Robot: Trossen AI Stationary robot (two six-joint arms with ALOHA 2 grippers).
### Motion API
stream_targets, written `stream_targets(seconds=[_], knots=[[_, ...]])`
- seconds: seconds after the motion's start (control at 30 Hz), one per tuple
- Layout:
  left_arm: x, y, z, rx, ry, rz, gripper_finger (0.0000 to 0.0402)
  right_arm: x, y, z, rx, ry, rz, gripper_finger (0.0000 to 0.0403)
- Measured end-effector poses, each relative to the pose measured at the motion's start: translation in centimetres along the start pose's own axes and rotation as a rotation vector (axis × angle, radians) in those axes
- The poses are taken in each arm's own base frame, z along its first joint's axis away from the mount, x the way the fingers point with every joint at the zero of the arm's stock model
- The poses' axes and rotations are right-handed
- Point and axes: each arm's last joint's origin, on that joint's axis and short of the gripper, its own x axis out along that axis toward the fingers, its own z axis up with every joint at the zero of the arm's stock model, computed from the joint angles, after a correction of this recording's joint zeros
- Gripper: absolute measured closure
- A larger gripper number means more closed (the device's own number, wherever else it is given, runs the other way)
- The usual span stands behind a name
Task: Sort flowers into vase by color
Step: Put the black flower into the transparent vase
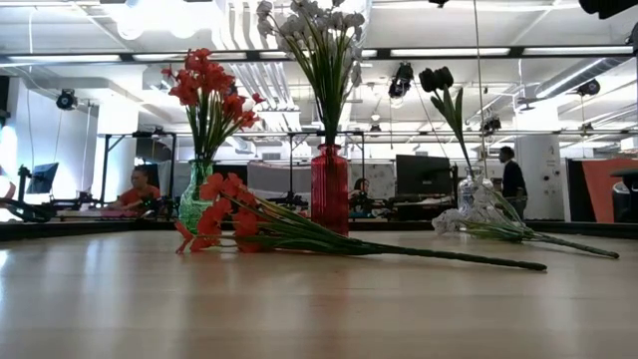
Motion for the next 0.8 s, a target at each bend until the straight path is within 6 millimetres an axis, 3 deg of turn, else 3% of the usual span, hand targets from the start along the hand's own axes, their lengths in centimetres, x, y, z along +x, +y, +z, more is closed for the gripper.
stream_targets(seconds=[0.2, 0.6, 0.8], knots=[[0.5, -0.2, -0.1, 0.010, 0.006, 0.003, 0.0202, 1.0, 0.5, -0.7, -0.024, 0.018, 0.004, 0.0394], [0.5, -0.2, -0.4, 0.026, 0.046, 0.027, 0.0382, 1.3, 0.5, -0.7, -0.057, 0.027, -0.038, 0.0388], [0.4, -0.2, -0.7, 0.060, 0.094, 0.075, 0.0394, 0.9, 0.1, -0.4, -0.067, 0.079, -0.084, 0.0344]])
